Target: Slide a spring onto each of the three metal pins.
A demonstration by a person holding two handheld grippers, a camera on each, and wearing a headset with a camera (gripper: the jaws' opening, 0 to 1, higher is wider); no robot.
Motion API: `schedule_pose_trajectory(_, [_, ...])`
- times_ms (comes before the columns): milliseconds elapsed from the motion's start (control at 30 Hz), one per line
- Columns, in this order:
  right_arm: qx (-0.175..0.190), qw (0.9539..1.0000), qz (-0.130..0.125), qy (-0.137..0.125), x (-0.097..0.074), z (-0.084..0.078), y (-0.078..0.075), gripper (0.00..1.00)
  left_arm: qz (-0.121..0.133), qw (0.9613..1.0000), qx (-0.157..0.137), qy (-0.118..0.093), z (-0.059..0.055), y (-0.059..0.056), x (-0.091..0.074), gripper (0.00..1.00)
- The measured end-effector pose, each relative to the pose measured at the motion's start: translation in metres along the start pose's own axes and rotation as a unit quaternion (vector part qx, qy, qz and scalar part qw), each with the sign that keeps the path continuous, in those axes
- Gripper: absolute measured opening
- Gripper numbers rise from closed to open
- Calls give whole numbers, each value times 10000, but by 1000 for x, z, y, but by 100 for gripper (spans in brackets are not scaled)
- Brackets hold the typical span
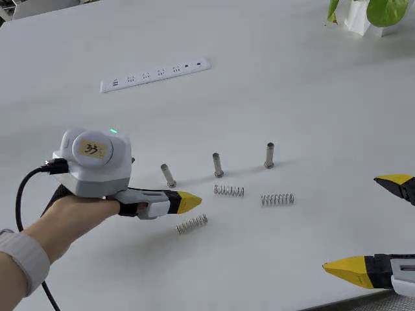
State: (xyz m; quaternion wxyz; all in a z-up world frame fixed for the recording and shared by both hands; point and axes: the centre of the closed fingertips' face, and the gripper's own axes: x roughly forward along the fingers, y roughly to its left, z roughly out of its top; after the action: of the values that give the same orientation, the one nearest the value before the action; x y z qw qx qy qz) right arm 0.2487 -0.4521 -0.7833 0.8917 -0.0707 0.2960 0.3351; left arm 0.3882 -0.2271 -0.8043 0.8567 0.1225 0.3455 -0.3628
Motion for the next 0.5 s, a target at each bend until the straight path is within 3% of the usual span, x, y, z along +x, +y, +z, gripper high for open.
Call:
schedule_pose_trajectory(167, [-52,10000,-7,6,1,3,-4,99,-81,10000,20,50,-6,-3,-7,99])
schedule_pose_trajectory(300, [-72,10000,-39,-25,1,6,-7,99,-33,9999,-124,-93,-8,-3,-15,99])
schedule_pose_trajectory(500, [-111,9999,-44,-8,1,6,-9,99,-35,9996,-107,-256,-10,-6,-28,99])
